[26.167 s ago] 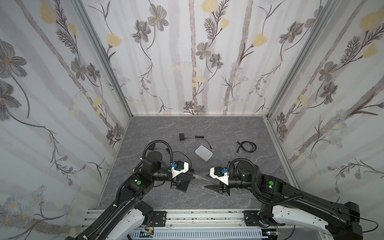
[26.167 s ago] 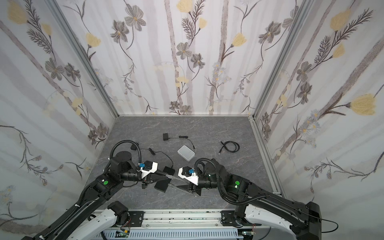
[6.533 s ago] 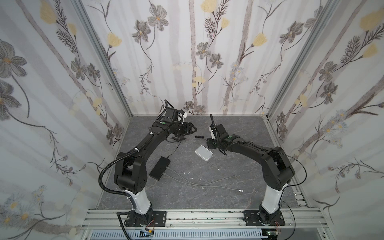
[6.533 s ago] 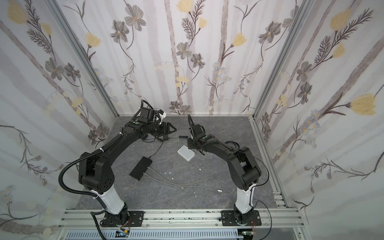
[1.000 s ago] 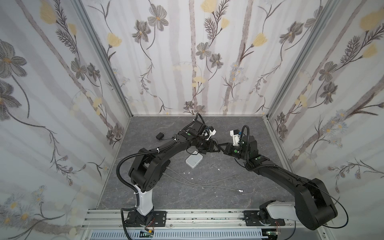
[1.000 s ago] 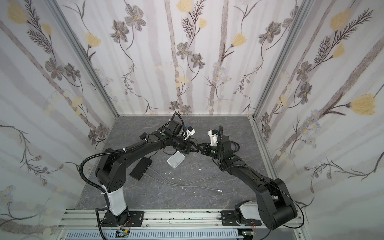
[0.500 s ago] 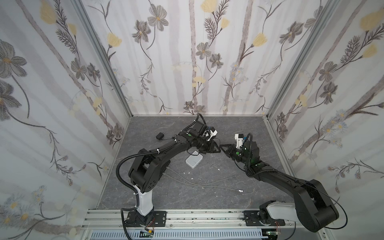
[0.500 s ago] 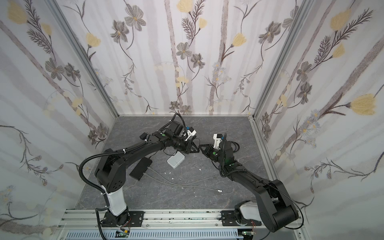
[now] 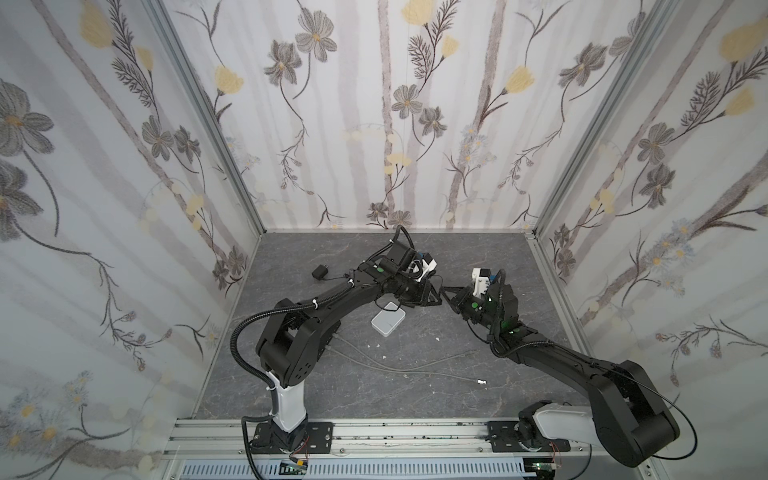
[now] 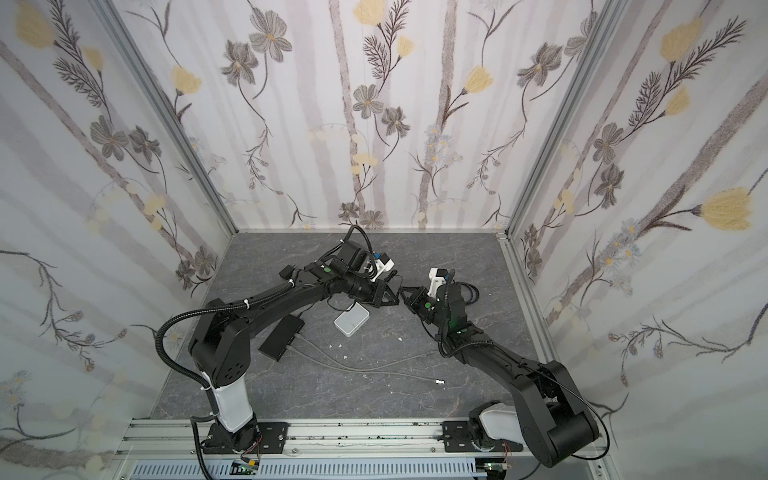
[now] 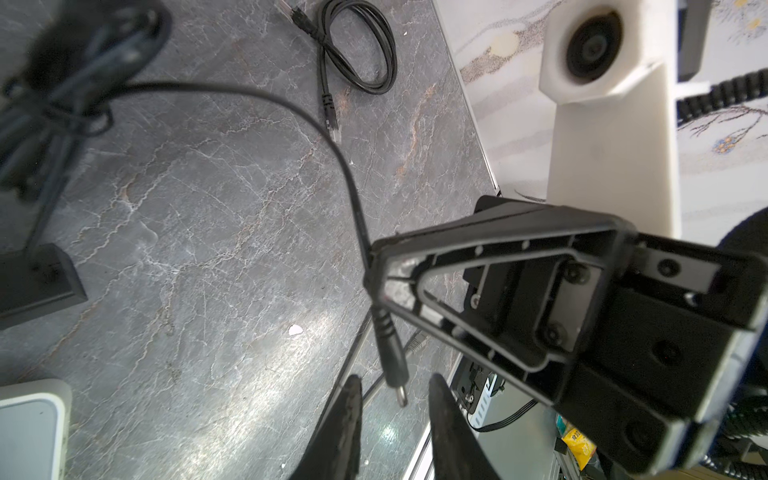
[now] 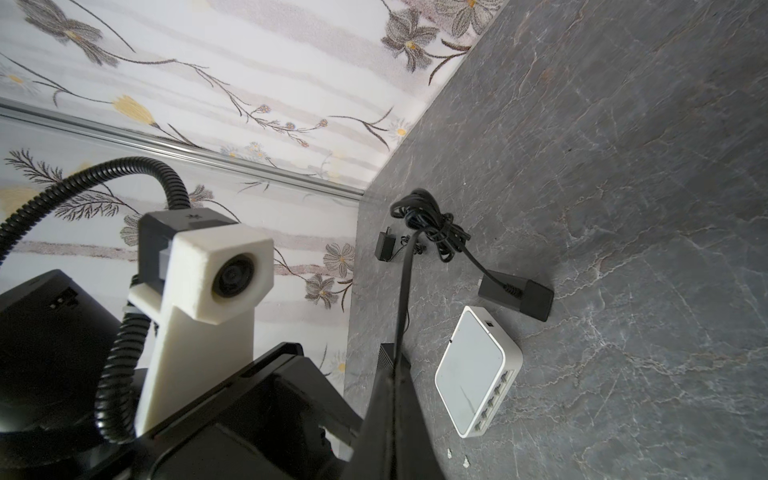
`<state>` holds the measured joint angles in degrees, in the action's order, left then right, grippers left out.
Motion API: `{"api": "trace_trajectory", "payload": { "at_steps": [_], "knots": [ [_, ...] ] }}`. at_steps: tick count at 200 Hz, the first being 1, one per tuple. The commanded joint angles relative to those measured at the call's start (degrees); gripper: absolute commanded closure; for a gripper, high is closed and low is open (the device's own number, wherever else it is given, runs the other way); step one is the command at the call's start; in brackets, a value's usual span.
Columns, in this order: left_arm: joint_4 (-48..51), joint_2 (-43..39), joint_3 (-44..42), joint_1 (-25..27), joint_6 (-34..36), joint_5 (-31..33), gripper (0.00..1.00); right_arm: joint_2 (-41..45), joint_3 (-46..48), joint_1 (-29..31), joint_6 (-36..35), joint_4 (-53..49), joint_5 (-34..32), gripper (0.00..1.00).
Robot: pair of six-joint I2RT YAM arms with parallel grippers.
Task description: Insert the plug into the switch port
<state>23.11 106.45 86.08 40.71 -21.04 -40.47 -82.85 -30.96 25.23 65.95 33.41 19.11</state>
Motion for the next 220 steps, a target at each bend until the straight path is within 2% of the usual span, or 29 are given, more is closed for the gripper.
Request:
{"api": "trace_trajectory", "payload": {
  "at_steps": [1, 75, 114, 137, 141, 154, 163, 180, 220],
  "knots": [
    [1.22, 0.07, 0.69, 0.07, 0.87, 1.55, 0.72, -0.05, -0.39, 0.64, 1.02, 3.15, -1.58, 1.00],
    [3.34, 0.94, 1.89, 0.16, 1.83, 1.45, 0.85, 1.49, -0.42, 1.22, -0.60, 1.03, -3.12, 1.00],
    [4.72, 0.87, 2.66, 0.16, 3.34, 1.19, 0.97, 3.01, -0.62, 1.22, -1.52, -0.87, -3.62, 1.00],
    [6.54, 0.76, 3.38, 0.16, 5.47, 1.82, 1.00, 4.15, -0.90, 1.14, -2.80, -2.91, -3.94, 1.00],
    [6.96, 0.75, 3.62, 0.18, 6.02, 2.11, 1.00, 4.38, -0.98, 1.09, -3.28, -3.44, -3.92, 0.97],
    [9.05, 0.67, 4.49, 0.16, 8.40, 3.37, 1.00, 5.41, -1.19, 0.83, -5.55, -5.31, -3.90, 0.82],
    [11.09, 0.74, 5.49, 0.19, 10.46, 4.55, 1.00, 6.61, -1.19, 0.51, -7.24, -6.85, -3.85, 0.77],
    [15.98, 1.22, 7.87, 0.16, 15.22, 6.99, 1.00, 9.61, -0.87, -0.14, -11.82, -9.56, -4.14, 0.75],
    [27.62, 3.64, 13.07, 0.09, 24.40, 10.15, 1.00, 16.89, -3.35, -0.36, -29.21, -20.80, -6.81, 0.72]
  ]
}}
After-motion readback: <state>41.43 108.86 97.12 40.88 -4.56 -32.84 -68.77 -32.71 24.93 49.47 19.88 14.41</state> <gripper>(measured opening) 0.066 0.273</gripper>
